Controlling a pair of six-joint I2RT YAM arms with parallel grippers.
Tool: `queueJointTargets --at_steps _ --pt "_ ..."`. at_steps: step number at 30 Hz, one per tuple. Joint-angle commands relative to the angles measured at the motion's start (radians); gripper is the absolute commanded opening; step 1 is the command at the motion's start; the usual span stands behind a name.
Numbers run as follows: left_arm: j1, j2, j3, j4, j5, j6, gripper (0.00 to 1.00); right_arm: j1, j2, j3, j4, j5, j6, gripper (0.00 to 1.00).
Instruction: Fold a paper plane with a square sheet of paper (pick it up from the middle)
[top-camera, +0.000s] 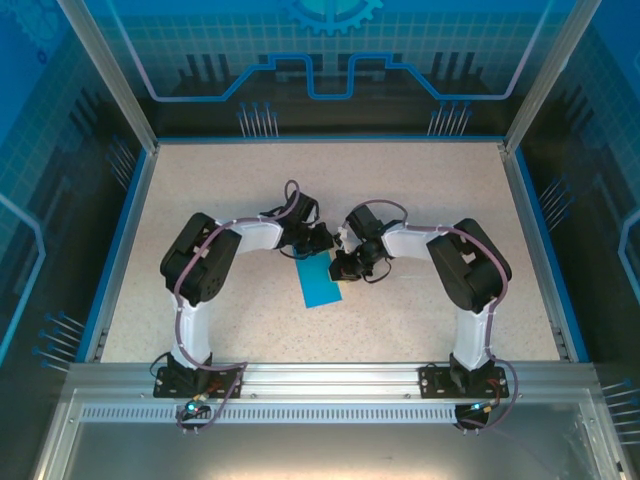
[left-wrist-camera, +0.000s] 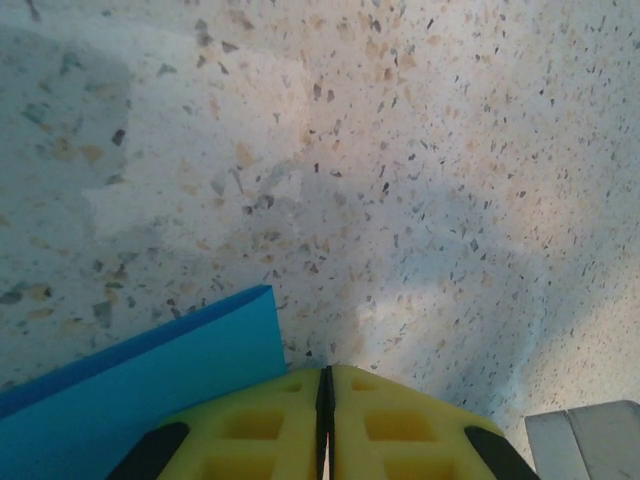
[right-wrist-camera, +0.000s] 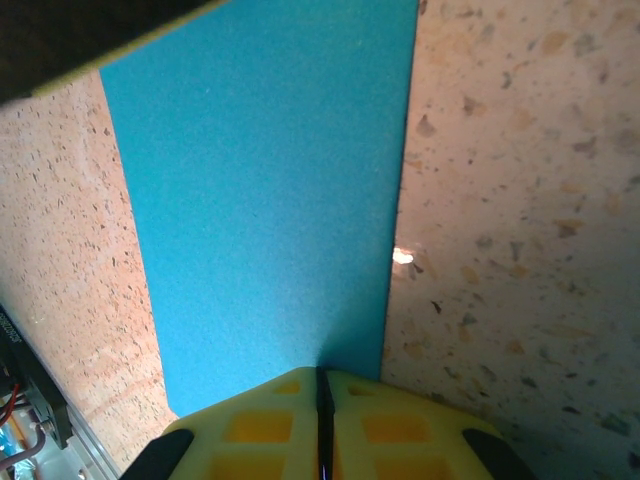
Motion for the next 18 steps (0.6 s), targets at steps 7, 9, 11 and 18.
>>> queueJointTargets --at_steps 7,9,11,18 --pt "0.062 0.062 0.032 0.024 -0.118 0.081 0.14 0.058 0.094 -0.132 -0.194 0.105 -0.002 0.1" --pt "0.073 0.066 0.026 0.044 -0.098 0.092 0.15 0.057 0.094 -0.131 -0.194 0.104 -0.002 0.1" --pt "0.088 0.069 0.017 0.074 -0.072 0.098 0.15 0.057 0.093 -0.132 -0.192 0.103 -0.002 0.1" --pt "0.12 0.086 0.026 0.094 -0.054 0.109 0.17 0.057 0.092 -0.136 -0.194 0.106 -0.001 0.1"
